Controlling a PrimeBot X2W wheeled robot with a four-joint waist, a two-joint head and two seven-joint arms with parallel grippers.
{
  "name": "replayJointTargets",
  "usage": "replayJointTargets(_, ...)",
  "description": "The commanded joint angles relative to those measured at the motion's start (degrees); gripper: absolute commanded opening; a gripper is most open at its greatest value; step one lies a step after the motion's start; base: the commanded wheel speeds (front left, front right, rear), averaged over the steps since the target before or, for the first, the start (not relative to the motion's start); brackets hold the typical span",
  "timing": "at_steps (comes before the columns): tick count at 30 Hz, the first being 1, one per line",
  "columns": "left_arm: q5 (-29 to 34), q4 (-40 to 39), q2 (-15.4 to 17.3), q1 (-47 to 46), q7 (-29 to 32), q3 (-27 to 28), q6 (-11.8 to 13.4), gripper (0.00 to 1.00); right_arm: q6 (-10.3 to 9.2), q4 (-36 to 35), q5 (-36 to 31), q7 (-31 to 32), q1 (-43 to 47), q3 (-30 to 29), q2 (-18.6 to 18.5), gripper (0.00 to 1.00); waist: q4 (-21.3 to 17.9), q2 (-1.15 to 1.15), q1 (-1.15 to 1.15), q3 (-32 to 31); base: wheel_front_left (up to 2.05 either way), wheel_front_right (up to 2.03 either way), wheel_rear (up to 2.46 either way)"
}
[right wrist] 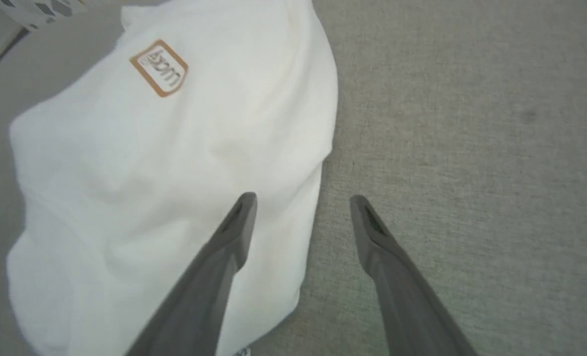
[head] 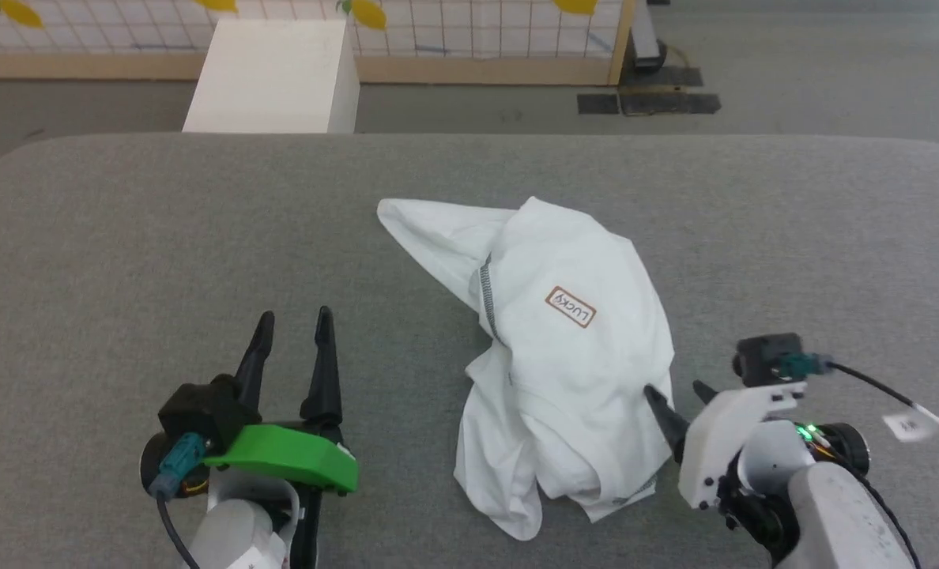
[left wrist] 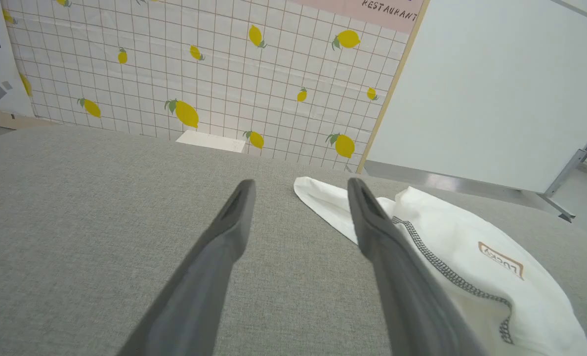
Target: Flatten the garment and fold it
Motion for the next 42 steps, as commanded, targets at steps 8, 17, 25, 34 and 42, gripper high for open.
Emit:
replayJointTargets(8, -1.6, 0.3, -0.2, -1.2, -0.2, -0.5, 0.7, 1.00, -0.08, 4.9, -11.6, 18.6, -4.3, 4.4, -0.7, 0.00, 3.8, 0.00, 0.00, 3.4, 0.00, 0.00, 0.00)
replayJointTargets(17, -1.8, 1.2, -0.2, 0.1, -0.2, 0.2, 0.8, 1.00, -0.08, -10.1, -17.9, -0.4, -3.5, -7.4, -1.9, 0.00, 1.2, 0.00, 0.00, 0.4, 0.00, 0.00, 0.00)
replayJointTargets(25, -1.3, 2.1, -0.2, 1.6, -0.2, 0.2, 0.3, 1.00, -0.08, -19.7, -20.8, -0.9, 4.3, -28.1, -0.3, 0.00, -1.4, 0.00, 0.00, -2.3, 0.00, 0.00, 0.00)
replayJointTargets(34, -1.3, 4.3, -0.2, 2.1, -0.2, -2.1, -1.0, 1.00, -0.08, -14.8, -12.9, -3.1, 12.8, -32.3, 0.0, 1.00, -2.7, 0.00, 0.00, -3.9, 0.00, 0.00, 0.00)
replayJointTargets(42, -4.3, 8.2, -0.2, -6.4, 4.5, -16.8, -1.7, 1.00, -0.08, -15.3, -10.6, -20.0, 15.0, -20.1, 0.0, 1.00, -4.8, 0.00, 0.00, -3.0, 0.00, 0.00, 0.00)
